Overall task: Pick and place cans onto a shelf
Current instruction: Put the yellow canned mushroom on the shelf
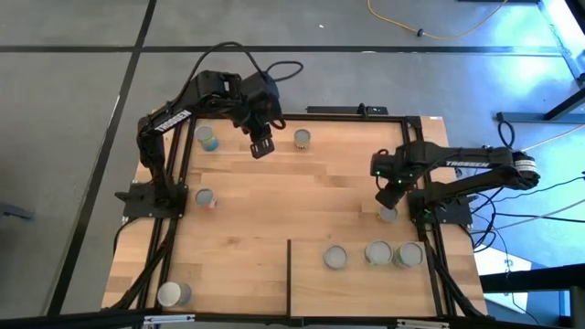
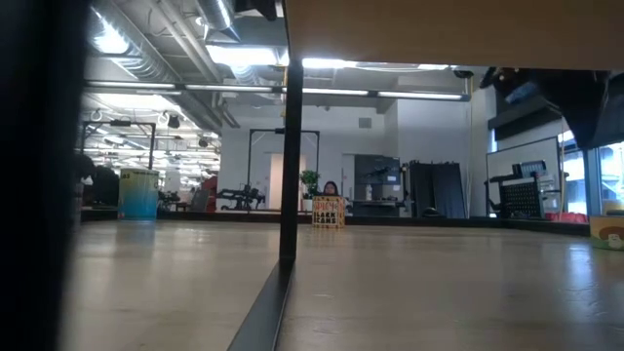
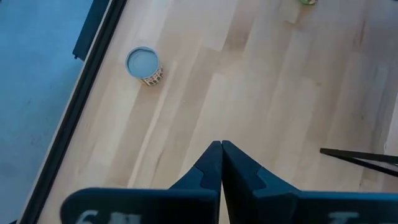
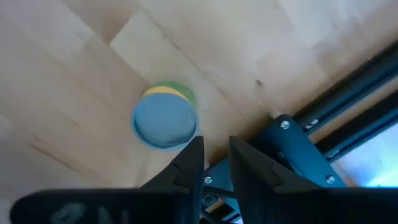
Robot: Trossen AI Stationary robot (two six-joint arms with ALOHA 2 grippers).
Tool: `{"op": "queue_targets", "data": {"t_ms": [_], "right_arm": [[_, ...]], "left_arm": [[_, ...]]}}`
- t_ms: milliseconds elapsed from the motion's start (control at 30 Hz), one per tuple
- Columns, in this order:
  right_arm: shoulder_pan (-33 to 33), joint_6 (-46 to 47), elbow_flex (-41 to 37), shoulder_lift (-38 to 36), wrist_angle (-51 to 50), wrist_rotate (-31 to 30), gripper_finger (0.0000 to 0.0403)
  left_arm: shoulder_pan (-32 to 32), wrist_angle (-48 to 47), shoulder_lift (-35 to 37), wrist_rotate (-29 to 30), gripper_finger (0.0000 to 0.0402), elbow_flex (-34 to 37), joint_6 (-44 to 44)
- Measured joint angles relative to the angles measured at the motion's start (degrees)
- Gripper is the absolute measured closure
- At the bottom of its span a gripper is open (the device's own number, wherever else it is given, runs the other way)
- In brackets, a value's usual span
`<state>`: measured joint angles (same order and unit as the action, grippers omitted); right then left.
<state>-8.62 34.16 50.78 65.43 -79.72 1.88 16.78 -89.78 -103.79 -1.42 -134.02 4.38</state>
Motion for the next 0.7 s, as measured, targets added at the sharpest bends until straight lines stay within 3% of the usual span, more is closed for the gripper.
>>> {"op": "queue_targets", "data": {"t_ms": [233, 700], "right_arm": [[0.00, -3.03, -5.96, 0.00, 7.77, 6.64, 0.0326], [0.00, -6.54, -8.08, 3.28, 10.77, 6.32, 0.0326]], "left_arm": [[0.86, 0.02, -0.02, -0.04, 0.0402, 0.00, 1.50], [2.07, 1.01, -0.02, -1.61, 0.0402, 0.02, 1.68]]}}
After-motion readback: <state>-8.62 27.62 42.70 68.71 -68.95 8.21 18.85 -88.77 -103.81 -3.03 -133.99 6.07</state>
